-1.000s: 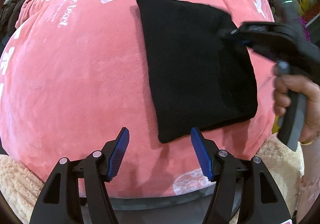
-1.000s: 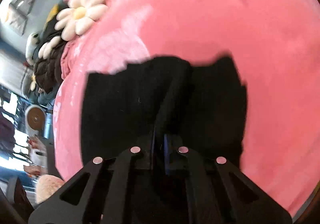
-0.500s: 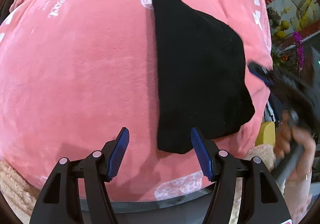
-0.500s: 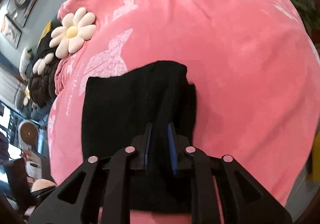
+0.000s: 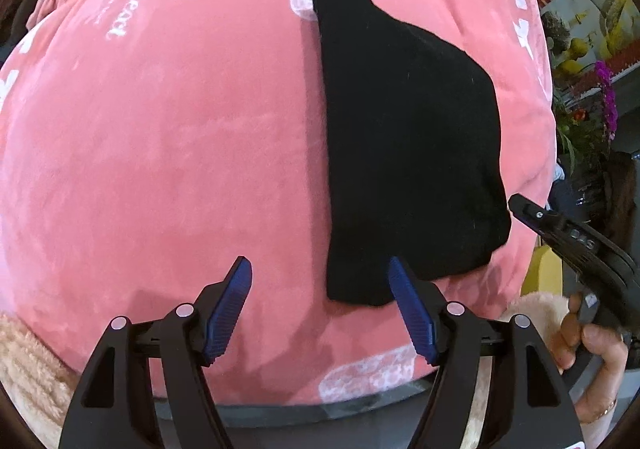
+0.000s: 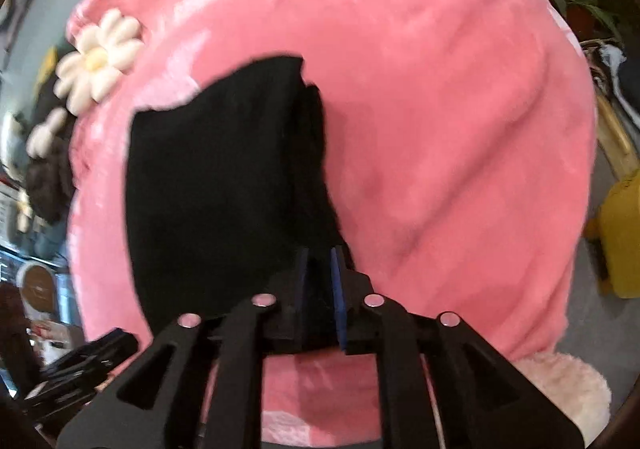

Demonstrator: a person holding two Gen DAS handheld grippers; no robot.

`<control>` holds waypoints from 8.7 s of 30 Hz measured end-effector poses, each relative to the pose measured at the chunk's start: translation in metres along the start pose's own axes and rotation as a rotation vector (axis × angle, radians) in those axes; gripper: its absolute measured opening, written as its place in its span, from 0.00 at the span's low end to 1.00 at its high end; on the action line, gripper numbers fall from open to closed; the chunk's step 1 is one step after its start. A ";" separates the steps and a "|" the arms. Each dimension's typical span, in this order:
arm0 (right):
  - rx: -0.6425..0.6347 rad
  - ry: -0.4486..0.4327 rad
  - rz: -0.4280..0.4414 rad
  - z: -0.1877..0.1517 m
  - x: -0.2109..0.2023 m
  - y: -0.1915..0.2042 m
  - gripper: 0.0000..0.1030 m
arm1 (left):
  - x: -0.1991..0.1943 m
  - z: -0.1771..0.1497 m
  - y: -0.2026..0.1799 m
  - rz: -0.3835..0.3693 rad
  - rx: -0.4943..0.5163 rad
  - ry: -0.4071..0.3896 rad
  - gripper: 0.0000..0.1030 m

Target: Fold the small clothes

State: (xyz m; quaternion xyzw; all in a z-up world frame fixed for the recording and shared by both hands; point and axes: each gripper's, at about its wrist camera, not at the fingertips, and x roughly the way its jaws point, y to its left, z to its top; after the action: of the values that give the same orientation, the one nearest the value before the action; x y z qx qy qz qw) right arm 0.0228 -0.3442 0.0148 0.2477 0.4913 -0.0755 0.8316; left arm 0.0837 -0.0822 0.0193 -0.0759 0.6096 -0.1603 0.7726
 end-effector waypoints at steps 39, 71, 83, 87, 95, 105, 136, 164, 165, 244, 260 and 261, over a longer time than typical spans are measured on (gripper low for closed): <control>-0.113 0.077 0.072 -0.049 0.010 0.072 0.71 | -0.025 -0.016 0.072 -0.001 -0.083 -0.014 0.56; -0.262 0.092 0.175 -0.055 0.045 0.191 0.32 | -0.051 0.006 0.102 0.219 0.017 -0.123 0.72; -0.196 0.118 0.127 -0.041 0.083 0.199 0.63 | -0.042 0.005 0.119 0.186 -0.010 -0.097 0.72; -0.173 0.128 0.134 -0.042 0.092 0.201 0.64 | -0.034 0.011 0.141 0.102 -0.097 -0.085 0.74; -0.185 0.118 0.223 -0.037 0.094 0.207 0.19 | -0.012 0.022 0.192 -0.257 -0.342 -0.074 0.39; -0.274 0.012 0.222 -0.015 0.044 0.231 0.29 | -0.088 0.034 0.141 -0.082 -0.121 -0.227 0.50; -0.451 0.129 0.138 -0.055 0.053 0.220 0.17 | -0.031 -0.029 0.139 0.113 -0.103 -0.075 0.64; -0.333 -0.129 -0.120 -0.155 0.012 0.127 0.92 | 0.000 -0.121 0.055 0.236 0.003 -0.160 0.65; -0.326 -0.121 -0.127 -0.156 0.014 0.125 0.92 | 0.003 -0.123 0.054 0.224 -0.010 -0.164 0.65; -0.412 -0.155 -0.131 -0.166 0.010 0.144 0.93 | -0.007 -0.144 0.054 0.419 -0.025 -0.270 0.74; -0.415 -0.156 -0.131 -0.166 0.010 0.143 0.93 | -0.008 -0.143 0.054 0.422 -0.021 -0.271 0.74; -0.414 -0.156 -0.132 -0.165 0.010 0.143 0.93 | -0.008 -0.143 0.054 0.421 -0.022 -0.271 0.74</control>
State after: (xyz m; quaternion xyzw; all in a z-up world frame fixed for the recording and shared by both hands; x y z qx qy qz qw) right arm -0.0486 -0.1391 -0.0106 0.0328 0.4458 -0.0462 0.8933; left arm -0.0479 -0.0177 -0.0257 0.0238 0.5045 0.0224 0.8628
